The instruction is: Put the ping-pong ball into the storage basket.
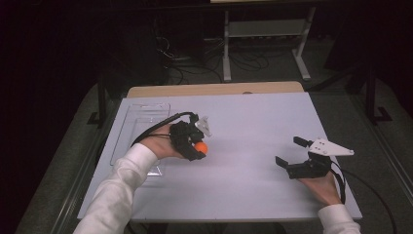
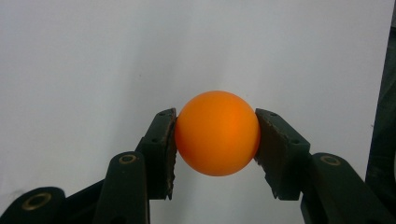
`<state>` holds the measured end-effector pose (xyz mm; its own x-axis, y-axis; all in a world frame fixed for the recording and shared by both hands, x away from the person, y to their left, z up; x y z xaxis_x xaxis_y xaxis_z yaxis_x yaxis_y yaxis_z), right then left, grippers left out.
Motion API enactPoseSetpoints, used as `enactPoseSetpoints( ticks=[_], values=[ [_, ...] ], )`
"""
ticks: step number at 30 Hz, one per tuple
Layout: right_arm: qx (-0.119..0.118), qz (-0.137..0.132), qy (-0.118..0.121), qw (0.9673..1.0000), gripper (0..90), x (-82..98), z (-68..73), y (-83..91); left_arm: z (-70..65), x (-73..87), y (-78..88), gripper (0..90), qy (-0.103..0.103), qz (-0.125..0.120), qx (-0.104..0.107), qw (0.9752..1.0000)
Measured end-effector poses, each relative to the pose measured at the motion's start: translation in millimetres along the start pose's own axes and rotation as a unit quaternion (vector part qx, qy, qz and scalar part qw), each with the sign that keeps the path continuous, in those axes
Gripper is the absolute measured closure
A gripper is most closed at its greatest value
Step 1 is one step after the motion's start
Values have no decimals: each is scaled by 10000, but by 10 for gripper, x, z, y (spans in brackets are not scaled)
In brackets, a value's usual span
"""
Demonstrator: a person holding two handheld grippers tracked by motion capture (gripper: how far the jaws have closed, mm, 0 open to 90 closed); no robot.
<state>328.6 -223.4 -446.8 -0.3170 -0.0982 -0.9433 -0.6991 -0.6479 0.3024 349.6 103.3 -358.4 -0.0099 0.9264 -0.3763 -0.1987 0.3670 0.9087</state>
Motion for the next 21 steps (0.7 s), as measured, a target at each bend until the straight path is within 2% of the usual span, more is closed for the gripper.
enactPoseSetpoints(
  ticks=[5, 21],
  values=[
    [-14, 14, 4, 10000, 0, 3, 2, -5, 26, 61, 91, 513, 19, 79, -71, 9999],
    [-6, 12, -3, 10000, 0, 3, 0, 1, 65, 207, 217, 513, 37, 216, -141, 9997]
  ],
)
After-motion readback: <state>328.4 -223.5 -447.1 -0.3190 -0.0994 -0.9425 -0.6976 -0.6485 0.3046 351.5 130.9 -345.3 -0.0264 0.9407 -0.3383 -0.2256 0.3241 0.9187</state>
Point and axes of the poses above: each handheld gripper's, and its own axes: y roughly backward along the jaws, x roughly out of its underside, z roughly to its left, the point moved 5 cm from there along -y, roughly forward along the jaws, and after that the axes turned 7 degrees about -y, right-handed, at the moved point
